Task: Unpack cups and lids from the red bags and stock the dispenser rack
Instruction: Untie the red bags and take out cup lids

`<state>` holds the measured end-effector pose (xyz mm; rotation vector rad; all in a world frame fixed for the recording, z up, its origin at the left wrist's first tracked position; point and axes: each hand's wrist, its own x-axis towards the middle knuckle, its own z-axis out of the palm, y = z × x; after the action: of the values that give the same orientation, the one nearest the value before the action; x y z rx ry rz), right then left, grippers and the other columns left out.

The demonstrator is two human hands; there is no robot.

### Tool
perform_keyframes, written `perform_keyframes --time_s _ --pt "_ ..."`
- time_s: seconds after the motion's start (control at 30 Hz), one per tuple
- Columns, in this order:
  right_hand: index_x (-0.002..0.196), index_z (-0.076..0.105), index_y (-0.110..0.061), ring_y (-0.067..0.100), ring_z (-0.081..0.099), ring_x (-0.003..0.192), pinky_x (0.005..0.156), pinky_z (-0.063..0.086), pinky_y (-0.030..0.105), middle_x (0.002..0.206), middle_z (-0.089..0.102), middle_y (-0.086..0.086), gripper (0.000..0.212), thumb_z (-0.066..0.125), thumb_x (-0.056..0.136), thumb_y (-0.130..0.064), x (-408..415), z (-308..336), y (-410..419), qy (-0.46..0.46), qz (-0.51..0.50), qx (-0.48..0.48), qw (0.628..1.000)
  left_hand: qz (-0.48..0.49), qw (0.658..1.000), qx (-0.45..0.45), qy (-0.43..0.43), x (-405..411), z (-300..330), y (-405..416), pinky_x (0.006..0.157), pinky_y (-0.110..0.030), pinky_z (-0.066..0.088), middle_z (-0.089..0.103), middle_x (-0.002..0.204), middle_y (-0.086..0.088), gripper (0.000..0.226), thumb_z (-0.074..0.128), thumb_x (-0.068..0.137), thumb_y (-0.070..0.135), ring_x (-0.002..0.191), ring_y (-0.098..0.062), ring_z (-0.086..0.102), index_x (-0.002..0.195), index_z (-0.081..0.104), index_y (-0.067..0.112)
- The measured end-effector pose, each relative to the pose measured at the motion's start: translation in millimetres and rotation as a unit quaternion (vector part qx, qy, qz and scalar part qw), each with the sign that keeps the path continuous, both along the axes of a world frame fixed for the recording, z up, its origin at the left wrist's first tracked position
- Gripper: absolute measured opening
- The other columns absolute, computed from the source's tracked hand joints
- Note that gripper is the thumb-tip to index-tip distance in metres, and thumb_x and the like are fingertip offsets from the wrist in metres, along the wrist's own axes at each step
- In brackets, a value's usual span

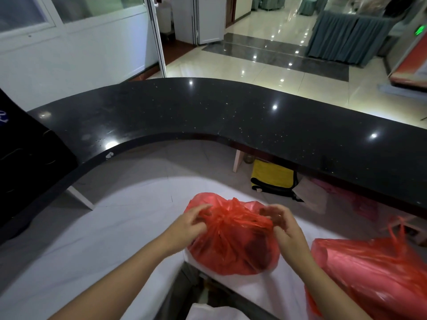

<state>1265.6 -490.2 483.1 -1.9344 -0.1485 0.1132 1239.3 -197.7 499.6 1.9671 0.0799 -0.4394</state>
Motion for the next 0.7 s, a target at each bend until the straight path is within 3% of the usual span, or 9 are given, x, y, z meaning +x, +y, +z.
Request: perform_keyframes --time_s 0.07,0.17,0.23,0.33,0.37,0.43,0.53,0.7 --pt "0.125 0.064 -0.022 0.010 0.059 0.121 0.109 0.045 0.039 0.126 0.066 -0.007 0.059 0.049 0.085 0.018 5.9 -3.9 4.6 -0.035 0.015 -0.082 0.996 0.069 0.992 0.092 -0.057 -13.3 -14.4 -13.8 0.110 -0.034 0.043 0.043 0.139 0.004 0.064 0.064 0.088 0.021 0.123 -0.012 0.053 0.147 0.040 0.023" --pt "0.129 0.066 -0.025 -0.007 0.049 0.124 0.113 0.037 0.022 0.129 0.057 -0.026 0.050 0.063 0.089 0.005 14.7 -9.1 11.8 -0.077 0.061 -0.159 0.982 0.279 0.946 0.076 -0.144 -37.9 -22.3 -34.8 0.091 -0.034 0.050 0.040 0.118 0.003 0.044 0.071 0.089 0.024 0.100 -0.015 0.056 0.120 0.039 0.026" --pt "0.128 0.064 -0.035 -0.022 0.041 0.120 0.105 0.029 0.002 0.124 0.049 -0.043 0.047 0.067 0.091 -0.006 19.5 -8.1 17.5 -0.081 0.082 -0.172 0.978 0.254 0.919 0.086 -0.289 -52.1 -27.9 -40.0 0.075 -0.024 0.045 0.043 0.098 0.007 0.030 0.067 0.089 0.030 0.083 -0.009 0.050 0.099 0.038 0.028" --pt "0.129 0.056 -0.050 -0.025 0.041 0.119 0.095 0.027 -0.006 0.125 0.048 -0.047 0.054 0.068 0.088 -0.016 23.5 -3.6 23.2 -0.066 0.144 -0.172 0.972 0.098 0.889 0.134 -0.426 -60.5 -30.9 -46.8 0.082 -0.019 0.046 0.052 0.095 0.009 0.010 0.063 0.095 0.024 0.088 -0.006 0.052 0.093 0.053 0.021" --pt "0.131 0.053 -0.053 -0.024 0.042 0.120 0.095 0.029 -0.005 0.127 0.047 -0.046 0.059 0.068 0.086 -0.018 23.5 -1.8 24.6 -0.061 0.165 -0.170 0.970 0.076 0.887 0.154 -0.428 -56.9 -31.2 -48.2 0.089 -0.020 0.047 0.056 0.102 0.007 0.006 0.062 0.097 0.024 0.096 -0.008 0.054 0.098 0.059 0.019" --pt "0.134 0.048 -0.057 -0.023 0.044 0.118 0.095 0.032 -0.003 0.127 0.046 -0.049 0.066 0.071 0.084 -0.020 23.6 1.5 27.8 -0.072 0.190 -0.178 0.963 0.086 0.911 0.188 -0.358 -44.2 -29.9 -49.4 0.103 -0.021 0.041 0.059 0.120 0.005 0.024 0.061 0.097 0.031 0.114 -0.012 0.052 0.117 0.064 0.018" --pt "0.131 0.047 -0.057 -0.018 0.049 0.105 0.086 0.039 0.004 0.113 0.048 -0.050 0.060 0.074 0.086 -0.027 26.2 3.4 33.0 -0.098 0.198 -0.213 0.952 0.077 0.933 0.229 -0.266 -22.2 -30.2 -44.6 0.111 -0.026 0.034 0.055 0.136 0.003 0.045 0.065 0.094 0.034 0.129 -0.016 0.044 0.136 0.059 0.017" --pt "0.113 0.058 -0.044 -0.001 0.048 0.087 0.076 0.041 0.017 0.093 0.050 -0.041 0.037 0.073 0.085 -0.026 27.9 -1.9 36.1 -0.155 0.214 -0.266 0.927 -0.019 0.924 0.279 -0.262 -5.6 -24.4 -35.0 0.100 -0.034 0.044 0.066 0.117 0.001 0.031 0.067 0.091 0.032 0.110 -0.023 0.058 0.119 0.069 0.019"
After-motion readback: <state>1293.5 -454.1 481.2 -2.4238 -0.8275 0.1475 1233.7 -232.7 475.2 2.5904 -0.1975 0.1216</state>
